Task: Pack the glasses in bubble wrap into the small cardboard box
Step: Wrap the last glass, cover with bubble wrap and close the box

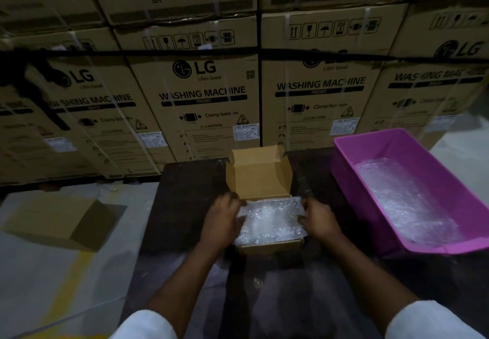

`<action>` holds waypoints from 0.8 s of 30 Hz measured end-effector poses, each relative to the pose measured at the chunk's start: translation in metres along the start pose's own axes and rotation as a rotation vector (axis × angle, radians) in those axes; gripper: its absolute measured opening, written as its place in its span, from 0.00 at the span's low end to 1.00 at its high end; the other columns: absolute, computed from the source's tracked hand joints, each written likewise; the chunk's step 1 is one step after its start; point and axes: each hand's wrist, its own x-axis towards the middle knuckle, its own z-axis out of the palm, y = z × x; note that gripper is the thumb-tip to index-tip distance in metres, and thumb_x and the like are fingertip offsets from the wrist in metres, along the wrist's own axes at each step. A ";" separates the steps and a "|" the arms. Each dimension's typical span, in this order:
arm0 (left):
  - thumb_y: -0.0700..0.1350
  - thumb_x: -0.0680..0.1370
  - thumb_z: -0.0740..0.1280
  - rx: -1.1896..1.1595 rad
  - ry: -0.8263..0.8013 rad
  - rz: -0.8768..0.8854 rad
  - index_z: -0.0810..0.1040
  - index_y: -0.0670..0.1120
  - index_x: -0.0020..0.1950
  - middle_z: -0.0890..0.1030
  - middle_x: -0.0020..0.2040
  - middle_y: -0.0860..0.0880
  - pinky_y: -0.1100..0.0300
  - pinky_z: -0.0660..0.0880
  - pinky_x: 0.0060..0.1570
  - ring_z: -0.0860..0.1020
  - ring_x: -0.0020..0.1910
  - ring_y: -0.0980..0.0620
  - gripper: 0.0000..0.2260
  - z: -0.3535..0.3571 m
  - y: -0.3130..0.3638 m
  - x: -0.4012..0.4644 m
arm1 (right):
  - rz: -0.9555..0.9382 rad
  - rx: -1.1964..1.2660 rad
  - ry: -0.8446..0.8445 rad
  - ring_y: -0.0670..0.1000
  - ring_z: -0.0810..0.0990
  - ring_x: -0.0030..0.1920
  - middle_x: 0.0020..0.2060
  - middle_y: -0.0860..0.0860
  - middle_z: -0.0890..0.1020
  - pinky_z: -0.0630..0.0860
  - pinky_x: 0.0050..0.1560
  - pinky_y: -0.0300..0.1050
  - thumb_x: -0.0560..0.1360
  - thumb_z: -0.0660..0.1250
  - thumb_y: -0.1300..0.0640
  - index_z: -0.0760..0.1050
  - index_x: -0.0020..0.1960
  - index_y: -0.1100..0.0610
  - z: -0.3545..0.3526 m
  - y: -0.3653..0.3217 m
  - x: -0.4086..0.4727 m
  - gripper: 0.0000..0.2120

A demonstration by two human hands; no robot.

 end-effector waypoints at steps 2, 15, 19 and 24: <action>0.49 0.74 0.70 0.002 -0.138 0.069 0.76 0.49 0.61 0.75 0.60 0.47 0.54 0.73 0.55 0.73 0.59 0.46 0.17 0.002 0.011 0.004 | -0.037 -0.032 -0.016 0.60 0.80 0.54 0.52 0.58 0.81 0.74 0.50 0.46 0.70 0.71 0.59 0.73 0.59 0.59 0.000 -0.006 0.001 0.19; 0.52 0.77 0.67 0.146 -0.431 0.041 0.63 0.48 0.75 0.61 0.77 0.46 0.53 0.64 0.71 0.60 0.75 0.46 0.28 0.017 0.013 0.010 | -0.053 -0.281 -0.011 0.61 0.75 0.59 0.63 0.57 0.72 0.74 0.56 0.52 0.73 0.68 0.52 0.65 0.68 0.53 0.001 -0.013 0.001 0.26; 0.52 0.76 0.65 0.222 -0.387 0.104 0.69 0.49 0.70 0.66 0.74 0.45 0.53 0.67 0.66 0.66 0.71 0.44 0.23 0.013 0.014 0.004 | -0.224 -0.409 0.135 0.60 0.71 0.59 0.62 0.57 0.69 0.71 0.58 0.52 0.72 0.66 0.58 0.65 0.69 0.53 -0.001 -0.025 0.000 0.26; 0.45 0.78 0.61 0.300 -0.369 0.095 0.73 0.46 0.62 0.73 0.63 0.45 0.52 0.72 0.52 0.72 0.61 0.43 0.13 0.007 0.020 0.002 | -0.356 -0.419 -0.128 0.58 0.71 0.64 0.68 0.57 0.68 0.71 0.64 0.50 0.73 0.60 0.68 0.63 0.72 0.56 0.019 -0.032 0.002 0.28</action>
